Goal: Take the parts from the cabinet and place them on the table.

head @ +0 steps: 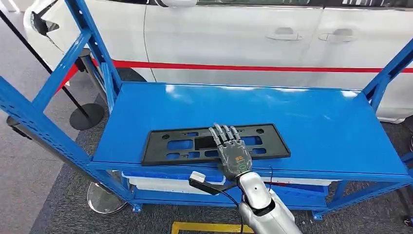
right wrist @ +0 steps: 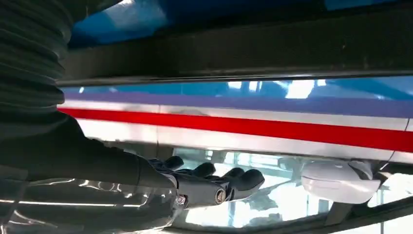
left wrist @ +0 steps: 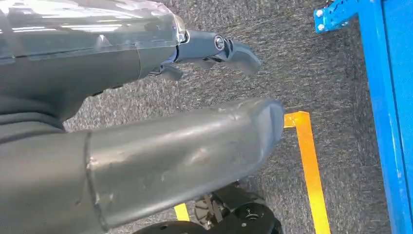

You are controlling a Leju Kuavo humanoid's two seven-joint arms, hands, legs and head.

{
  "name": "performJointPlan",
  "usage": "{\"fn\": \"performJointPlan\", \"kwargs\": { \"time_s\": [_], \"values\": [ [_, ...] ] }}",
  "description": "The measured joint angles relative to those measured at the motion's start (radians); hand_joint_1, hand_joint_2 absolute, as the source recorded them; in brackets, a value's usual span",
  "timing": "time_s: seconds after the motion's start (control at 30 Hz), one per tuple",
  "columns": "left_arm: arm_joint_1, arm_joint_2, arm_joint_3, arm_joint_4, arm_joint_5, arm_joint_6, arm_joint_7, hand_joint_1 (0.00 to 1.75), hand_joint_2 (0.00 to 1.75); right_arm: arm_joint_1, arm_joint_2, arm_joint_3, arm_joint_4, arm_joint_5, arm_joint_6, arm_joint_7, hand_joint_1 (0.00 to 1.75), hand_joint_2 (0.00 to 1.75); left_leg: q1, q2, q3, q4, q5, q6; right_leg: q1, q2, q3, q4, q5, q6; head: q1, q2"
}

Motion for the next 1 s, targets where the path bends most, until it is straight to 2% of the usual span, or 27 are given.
{"fn": "performJointPlan", "kwargs": {
  "time_s": [0.2,0.27,0.33,0.37,0.4,0.43,0.47,0.5,0.53,0.57,0.6,0.63,0.7,0.73,0.77,0.87,0.9,0.93,0.97,1.0],
  "values": [
    [0.0,0.0,0.0,0.0,0.0,0.0,0.0,0.0,0.0,0.0,0.0,0.0,0.0,0.0,0.0,0.0,0.0,1.75,0.0,0.0,0.0,0.0,0.0,0.0,0.0,0.0,0.0,0.0,0.0,0.0,0.0,0.0],
    [0.0,0.0,0.0,0.0,0.0,0.0,0.0,0.0,0.0,-0.003,0.0,0.0,0.003,0.0,0.0,0.0,0.0,1.75,0.0,0.0,0.0,0.0,0.0,0.0,-0.001,0.0,-0.009,0.017,-0.01,0.001,0.0,0.0],
    [0.0,0.0,0.0,0.0,0.0,0.0,0.0,0.0,0.0,-0.011,0.0,0.0,0.018,0.003,0.003,0.004,0.0,1.75,0.0,0.0,-0.002,0.0,0.001,0.001,-0.004,0.0,-0.046,0.095,-0.048,0.005,0.0,0.0],
    [0.001,0.0,0.0,0.0,-0.001,0.0,0.0,0.0,0.0,-0.018,0.0,-0.001,0.048,0.013,0.018,0.014,0.0,1.75,0.0,0.0,-0.004,0.0,0.001,0.001,-0.007,-0.001,-0.11,0.225,-0.085,0.01,0.002,0.0],
    [0.002,0.0,0.0,0.0,-0.002,0.0,0.0,0.0,0.0,-0.024,0.001,0.0,0.054,0.015,0.019,0.017,0.0,1.75,0.0,0.0,-0.003,0.0,0.001,0.001,-0.008,-0.001,-0.11,0.225,-0.078,0.01,0.002,0.0],
    [-0.001,0.0,0.0,0.0,-0.013,0.0,0.0,0.0,0.0,-0.073,0.01,-0.002,0.105,0.02,0.025,0.04,1.64,1.75,0.0,0.0,0.004,0.001,-0.001,-0.003,-0.011,-0.002,-0.014,0.035,0.038,0.003,0.002,0.0],
    [-0.003,0.0,0.0,0.0,-0.016,0.0,-0.001,0.0,0.0,-0.113,0.02,-0.008,0.154,0.02,0.023,0.047,1.75,1.75,-0.005,-0.003,0.001,0.003,-0.002,-0.025,-0.002,-0.002,0.038,-0.08,0.055,-0.011,0.0,0.0],
    [-0.004,0.0,0.001,0.0,-0.021,0.0,-0.002,0.0,0.0,-0.132,0.029,-0.023,0.199,0.022,0.025,0.059,1.75,1.75,0.0,-0.002,-0.026,0.073,-0.056,-0.047,-0.008,-0.004,0.046,-0.098,0.066,-0.039,-0.006,0.0],
    [-0.003,0.003,0.005,0.0,-0.022,0.001,-0.001,0.0,0.0,-0.134,0.031,-0.032,0.22,0.019,0.025,0.059,1.75,1.75,0.001,-0.002,-0.102,0.235,-0.133,-0.053,-0.004,-0.004,0.044,-0.097,0.065,-0.042,-0.007,0.0],
    [-0.002,0.003,0.007,0.0,-0.023,0.002,0.0,0.0,0.0,-0.133,0.031,-0.037,0.229,0.018,0.025,0.059,1.75,1.75,0.001,-0.002,-0.131,0.296,-0.149,-0.056,-0.003,-0.004,0.043,-0.096,0.065,-0.042,-0.007,0.0],
    [-0.001,0.003,0.009,0.0,-0.023,0.003,0.0,0.0,0.0,-0.133,0.031,-0.041,0.236,0.016,0.025,0.059,1.75,1.75,0.001,-0.002,-0.138,0.307,-0.139,-0.057,-0.002,-0.004,0.043,-0.095,0.065,-0.043,-0.007,0.0],
    [0.0,0.003,0.009,0.0,-0.026,0.003,0.001,0.0,0.0,-0.134,0.031,-0.043,0.241,0.014,0.025,0.059,1.75,1.75,0.001,-0.002,-0.12,0.267,-0.106,-0.056,-0.002,-0.003,0.043,-0.094,0.064,-0.043,-0.007,0.0],
    [-0.001,0.004,0.01,0.0,-0.029,0.003,0.001,0.0,0.0,-0.14,0.031,-0.049,0.245,0.009,0.026,0.059,1.75,1.75,0.002,-0.001,-0.039,0.098,-0.015,-0.052,-0.002,-0.002,0.046,-0.086,0.059,-0.039,-0.007,0.0],
    [-0.001,0.005,0.01,0.0,-0.029,0.003,0.001,0.0,0.0,-0.143,0.032,-0.053,0.246,0.006,0.028,0.059,1.75,1.75,0.002,-0.001,-0.007,0.022,-0.001,-0.047,-0.002,-0.002,0.046,-0.081,0.055,-0.035,-0.007,0.0],
    [-0.003,0.005,0.01,0.0,-0.029,0.003,0.002,0.0,0.0,-0.146,0.031,-0.058,0.248,0.001,0.029,0.057,1.75,1.75,-0.005,-0.001,0.0,0.01,-0.011,-0.043,0.007,-0.001,0.041,-0.075,0.052,-0.029,-0.007,0.0],
    [0.001,0.005,0.011,0.0,-0.03,0.003,0.003,0.0,0.0,-0.148,0.031,-0.07,0.25,-0.003,0.029,0.054,1.75,1.75,-0.008,-0.003,-0.002,0.012,-0.007,-0.026,0.002,0.0,0.041,-0.083,0.058,-0.016,-0.006,0.0],
    [0.001,0.005,0.011,0.0,-0.03,0.003,0.003,0.0,0.0,-0.15,0.03,-0.071,0.251,-0.004,0.029,0.053,1.75,1.75,0.001,-0.003,0.001,0.001,-0.001,-0.017,0.007,0.001,0.042,-0.082,0.057,-0.01,-0.005,0.0],
    [0.0,0.003,0.011,0.0,-0.03,0.003,0.003,0.0,0.0,-0.15,0.029,-0.074,0.252,-0.004,0.029,0.052,1.75,1.75,0.003,0.002,0.004,-0.004,0.004,-0.011,0.002,0.001,0.04,-0.068,0.046,-0.005,-0.006,0.0],
    [-0.002,0.003,0.011,0.0,-0.03,0.003,0.003,0.0,0.0,-0.151,0.028,-0.076,0.252,-0.005,0.029,0.05,1.75,1.75,0.004,0.003,0.004,-0.006,0.005,-0.005,0.002,0.0,0.019,-0.027,0.013,-0.001,0.0,0.0],
    [-0.002,0.003,0.011,0.0,-0.03,0.003,0.003,0.0,0.0,-0.15,0.026,-0.077,0.253,-0.005,0.029,0.05,1.75,1.75,0.004,0.003,0.002,-0.005,0.006,-0.002,-0.001,0.0,-0.017,0.047,-0.029,0.003,0.002,0.0]
  ]
}}
